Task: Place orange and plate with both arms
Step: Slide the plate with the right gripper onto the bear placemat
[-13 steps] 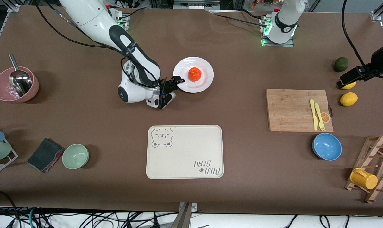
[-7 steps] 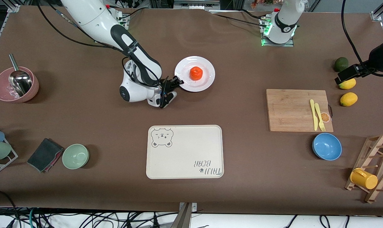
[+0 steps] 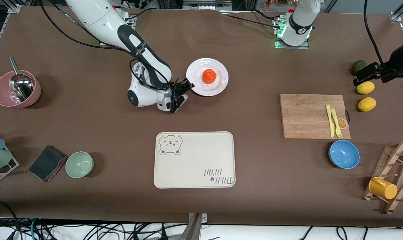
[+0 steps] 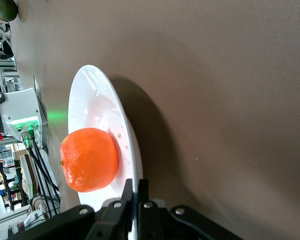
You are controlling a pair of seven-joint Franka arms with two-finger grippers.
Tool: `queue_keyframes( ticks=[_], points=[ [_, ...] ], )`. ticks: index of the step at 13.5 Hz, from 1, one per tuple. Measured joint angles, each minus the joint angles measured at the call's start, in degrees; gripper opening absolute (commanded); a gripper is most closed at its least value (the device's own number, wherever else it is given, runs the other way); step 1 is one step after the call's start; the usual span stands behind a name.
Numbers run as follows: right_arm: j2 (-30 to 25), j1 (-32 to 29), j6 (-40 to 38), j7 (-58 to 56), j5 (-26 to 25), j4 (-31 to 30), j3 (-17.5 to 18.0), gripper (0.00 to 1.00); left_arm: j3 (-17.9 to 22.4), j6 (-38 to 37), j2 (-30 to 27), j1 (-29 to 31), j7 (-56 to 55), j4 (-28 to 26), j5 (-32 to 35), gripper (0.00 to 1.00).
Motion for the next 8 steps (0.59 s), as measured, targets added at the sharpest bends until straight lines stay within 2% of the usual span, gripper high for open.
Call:
queue_keyframes(
  ticks=[4, 8],
  points=[
    [-0.1, -0.3, 0.1, 0.0, 0.0, 2.1, -0.2, 0.00, 0.2, -0.1, 0.2, 0.1, 0.1, 0.0, 0.0, 1.00],
    [-0.2, -3.2, 0.4, 0.1, 0.0, 7.0, -1.0, 0.00, 0.3, 0.0, 0.5, 0.3, 0.1, 0.0, 0.0, 1.00]
  ],
)
